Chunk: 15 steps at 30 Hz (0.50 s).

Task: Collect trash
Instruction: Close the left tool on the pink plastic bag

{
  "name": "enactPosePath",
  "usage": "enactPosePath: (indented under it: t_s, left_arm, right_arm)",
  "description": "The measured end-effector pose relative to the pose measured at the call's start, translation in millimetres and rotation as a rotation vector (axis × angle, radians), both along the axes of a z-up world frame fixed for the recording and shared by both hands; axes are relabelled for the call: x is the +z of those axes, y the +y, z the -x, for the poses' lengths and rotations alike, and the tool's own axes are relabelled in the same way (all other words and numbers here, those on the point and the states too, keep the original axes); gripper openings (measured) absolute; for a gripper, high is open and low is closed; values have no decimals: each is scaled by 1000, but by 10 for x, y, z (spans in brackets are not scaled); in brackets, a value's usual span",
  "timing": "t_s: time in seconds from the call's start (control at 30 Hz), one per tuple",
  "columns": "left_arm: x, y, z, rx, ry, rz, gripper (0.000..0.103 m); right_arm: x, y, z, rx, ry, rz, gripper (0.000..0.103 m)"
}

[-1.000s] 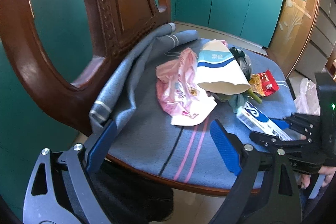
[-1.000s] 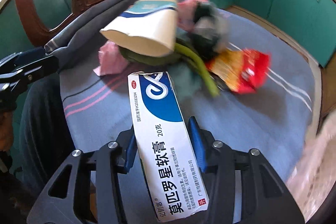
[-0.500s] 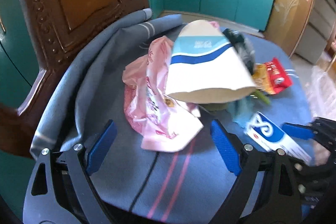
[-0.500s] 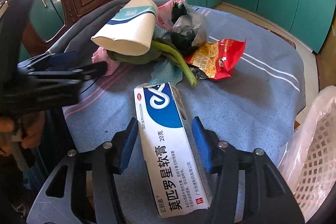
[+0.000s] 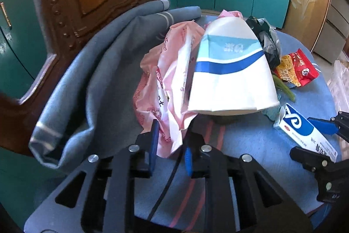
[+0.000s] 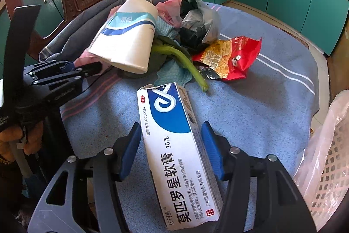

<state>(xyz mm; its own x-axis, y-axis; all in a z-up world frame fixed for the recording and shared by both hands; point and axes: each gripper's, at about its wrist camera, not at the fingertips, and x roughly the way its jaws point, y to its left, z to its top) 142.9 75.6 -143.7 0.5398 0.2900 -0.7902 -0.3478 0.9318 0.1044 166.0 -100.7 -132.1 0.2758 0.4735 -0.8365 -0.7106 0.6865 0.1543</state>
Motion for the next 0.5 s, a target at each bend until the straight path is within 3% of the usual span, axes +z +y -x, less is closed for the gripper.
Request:
enactPosePath:
  t_s: [0.2, 0.5]
  left_arm:
    - [231, -16, 155, 22, -83, -79, 22]
    - [406, -103, 223, 21, -144, -71, 22]
  right_arm:
    - [-34, 14, 9, 3, -6, 4, 60]
    - [-58, 52, 55, 10, -25, 15, 64]
